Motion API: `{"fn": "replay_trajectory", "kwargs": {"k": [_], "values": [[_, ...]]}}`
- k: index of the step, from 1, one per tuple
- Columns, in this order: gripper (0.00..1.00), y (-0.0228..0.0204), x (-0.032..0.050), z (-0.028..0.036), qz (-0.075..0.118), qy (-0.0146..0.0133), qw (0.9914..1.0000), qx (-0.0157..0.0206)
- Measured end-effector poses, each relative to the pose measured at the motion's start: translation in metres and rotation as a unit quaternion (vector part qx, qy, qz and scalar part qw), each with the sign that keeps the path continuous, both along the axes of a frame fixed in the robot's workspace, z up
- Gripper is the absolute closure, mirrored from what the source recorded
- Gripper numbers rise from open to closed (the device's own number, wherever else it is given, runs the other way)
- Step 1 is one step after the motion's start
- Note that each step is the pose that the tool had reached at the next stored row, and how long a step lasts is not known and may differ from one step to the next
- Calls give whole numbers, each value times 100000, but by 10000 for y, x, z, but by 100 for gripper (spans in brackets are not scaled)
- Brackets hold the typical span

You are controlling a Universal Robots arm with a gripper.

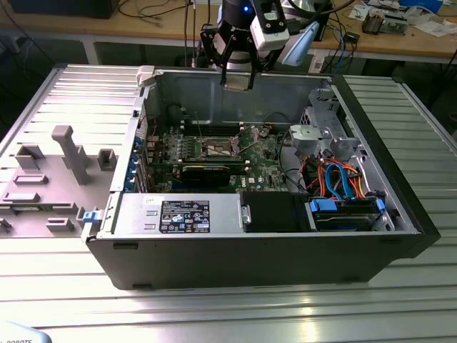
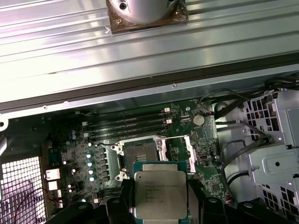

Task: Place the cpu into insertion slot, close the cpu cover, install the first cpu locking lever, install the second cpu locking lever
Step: 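Place the cpu into insertion slot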

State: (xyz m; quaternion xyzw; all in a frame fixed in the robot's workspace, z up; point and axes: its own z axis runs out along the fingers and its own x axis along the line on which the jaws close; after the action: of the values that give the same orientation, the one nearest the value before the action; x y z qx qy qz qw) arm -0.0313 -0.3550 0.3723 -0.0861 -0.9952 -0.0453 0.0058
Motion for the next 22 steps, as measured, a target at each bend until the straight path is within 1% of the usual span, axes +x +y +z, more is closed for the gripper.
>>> {"fn": "replay_trajectory", "kwargs": {"k": [12,22], "values": [[45,0,0,-6,-1336,-2,99991,4],[45,0,-1,-13,-2736,-3,99963,2]]}}
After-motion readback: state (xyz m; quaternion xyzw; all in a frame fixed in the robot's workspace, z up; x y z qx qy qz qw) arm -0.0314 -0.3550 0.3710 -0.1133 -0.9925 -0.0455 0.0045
